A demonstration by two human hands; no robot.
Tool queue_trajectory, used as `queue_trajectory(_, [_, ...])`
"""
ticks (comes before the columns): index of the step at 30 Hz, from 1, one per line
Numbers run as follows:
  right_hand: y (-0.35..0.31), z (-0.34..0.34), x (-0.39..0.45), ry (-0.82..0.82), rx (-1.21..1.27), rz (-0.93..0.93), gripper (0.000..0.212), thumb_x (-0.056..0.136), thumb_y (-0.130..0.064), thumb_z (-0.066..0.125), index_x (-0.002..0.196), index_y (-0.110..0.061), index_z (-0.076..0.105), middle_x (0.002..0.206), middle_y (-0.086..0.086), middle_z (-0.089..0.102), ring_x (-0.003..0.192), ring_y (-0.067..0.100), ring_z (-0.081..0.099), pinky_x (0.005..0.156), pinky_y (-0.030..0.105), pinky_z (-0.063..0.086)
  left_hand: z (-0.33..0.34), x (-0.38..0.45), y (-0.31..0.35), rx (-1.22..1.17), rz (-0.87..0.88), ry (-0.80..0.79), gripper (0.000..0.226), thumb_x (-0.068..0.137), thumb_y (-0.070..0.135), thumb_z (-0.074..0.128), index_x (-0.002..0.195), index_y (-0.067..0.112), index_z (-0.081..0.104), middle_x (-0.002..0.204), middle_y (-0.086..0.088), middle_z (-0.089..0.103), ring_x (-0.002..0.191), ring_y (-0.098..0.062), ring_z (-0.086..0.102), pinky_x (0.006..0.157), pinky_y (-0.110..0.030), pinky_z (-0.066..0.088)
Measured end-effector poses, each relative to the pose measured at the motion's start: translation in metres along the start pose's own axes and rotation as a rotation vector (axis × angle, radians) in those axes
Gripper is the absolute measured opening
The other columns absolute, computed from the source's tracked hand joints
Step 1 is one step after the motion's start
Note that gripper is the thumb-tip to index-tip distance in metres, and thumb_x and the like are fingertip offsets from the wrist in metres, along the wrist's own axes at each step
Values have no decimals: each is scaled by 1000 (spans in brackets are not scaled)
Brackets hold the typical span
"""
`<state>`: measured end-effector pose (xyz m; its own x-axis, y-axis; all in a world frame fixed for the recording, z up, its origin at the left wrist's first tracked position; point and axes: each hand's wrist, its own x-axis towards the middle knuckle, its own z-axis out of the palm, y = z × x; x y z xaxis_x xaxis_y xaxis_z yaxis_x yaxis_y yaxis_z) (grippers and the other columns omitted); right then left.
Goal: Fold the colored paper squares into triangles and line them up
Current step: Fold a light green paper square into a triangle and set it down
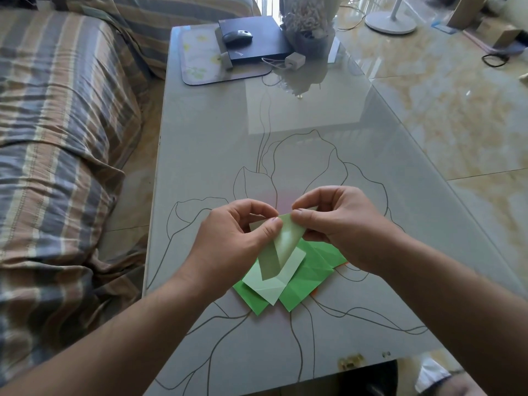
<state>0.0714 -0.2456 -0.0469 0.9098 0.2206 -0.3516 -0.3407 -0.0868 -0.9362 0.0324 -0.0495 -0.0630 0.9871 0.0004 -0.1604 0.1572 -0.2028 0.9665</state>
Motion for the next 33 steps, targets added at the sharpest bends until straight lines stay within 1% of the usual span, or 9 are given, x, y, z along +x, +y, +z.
queue_trajectory(8, [-4, -9, 1, -19, -30, -47, 12, 80, -15, 82, 86, -8, 76, 78, 12, 74, 70, 20, 70, 74, 35, 60, -3, 2, 3, -95, -58, 4, 8, 87, 14, 81, 95, 15, 79, 90, -8, 79, 90, -32, 75, 85, -51, 61])
queue_trajectory(13, [-11, -23, 1, -89, -14, -45, 13, 68, -20, 81, 78, -12, 78, 79, 16, 73, 71, 24, 70, 75, 35, 62, -6, 3, 4, -138, -80, -24, 7, 86, 10, 81, 92, 13, 79, 88, -10, 79, 80, -19, 73, 78, -41, 59])
queue_trajectory(16, [-10, -24, 1, -89, 1, -49, 17, 71, -17, 80, 83, -7, 75, 80, 18, 72, 68, 23, 70, 70, 32, 62, -5, 2, 5, -146, -109, -28, 7, 86, 10, 81, 92, 12, 79, 90, -13, 78, 81, -22, 73, 80, -46, 59])
queue_trajectory(20, [-10, -24, 3, -60, 39, -35, 2, 87, -3, 74, 88, -5, 72, 77, 16, 70, 66, 24, 69, 67, 31, 63, -6, 3, 6, -188, -142, -30, 7, 85, 10, 81, 92, 13, 79, 91, -15, 78, 81, -21, 72, 79, -41, 58])
queue_trajectory(23, [-11, -26, 6, 9, 69, -23, 8, 94, -1, 67, 88, -6, 70, 73, 12, 70, 65, 23, 67, 68, 35, 61, -6, 4, 6, -194, -147, -25, 7, 85, 10, 81, 92, 13, 79, 90, -14, 78, 81, -21, 72, 77, -37, 59])
queue_trajectory(26, [-11, -25, 8, 77, 129, 20, 11, 100, -15, 64, 92, -8, 67, 71, 9, 69, 66, 24, 65, 68, 35, 57, -8, 4, 6, -211, -138, -12, 7, 85, 10, 80, 91, 12, 79, 87, -11, 78, 78, -18, 72, 70, -30, 58])
queue_trajectory(28, [-9, -20, 6, 44, 170, 76, 28, 94, -36, 67, 97, -9, 67, 73, 9, 68, 68, 26, 65, 70, 37, 53, -8, 4, 6, -217, -129, -3, 9, 85, 9, 80, 94, 10, 78, 87, -10, 78, 78, -17, 72, 68, -27, 57])
queue_trajectory(30, [-7, -14, 3, -47, 131, 119, 43, 80, -48, 73, 101, -10, 69, 78, 8, 69, 69, 23, 66, 75, 39, 52, -7, 4, 7, -221, -117, 6, 10, 85, 9, 80, 95, 9, 78, 90, -12, 78, 81, -20, 73, 73, -31, 60])
queue_trajectory(33, [-4, -3, -5, -142, 63, 138, 35, 75, -48, 75, 91, -17, 74, 83, 7, 72, 70, 18, 67, 79, 38, 53, -6, 5, 7, -206, -97, 27, 10, 85, 10, 80, 95, 10, 78, 92, -13, 78, 84, -23, 74, 82, -39, 62])
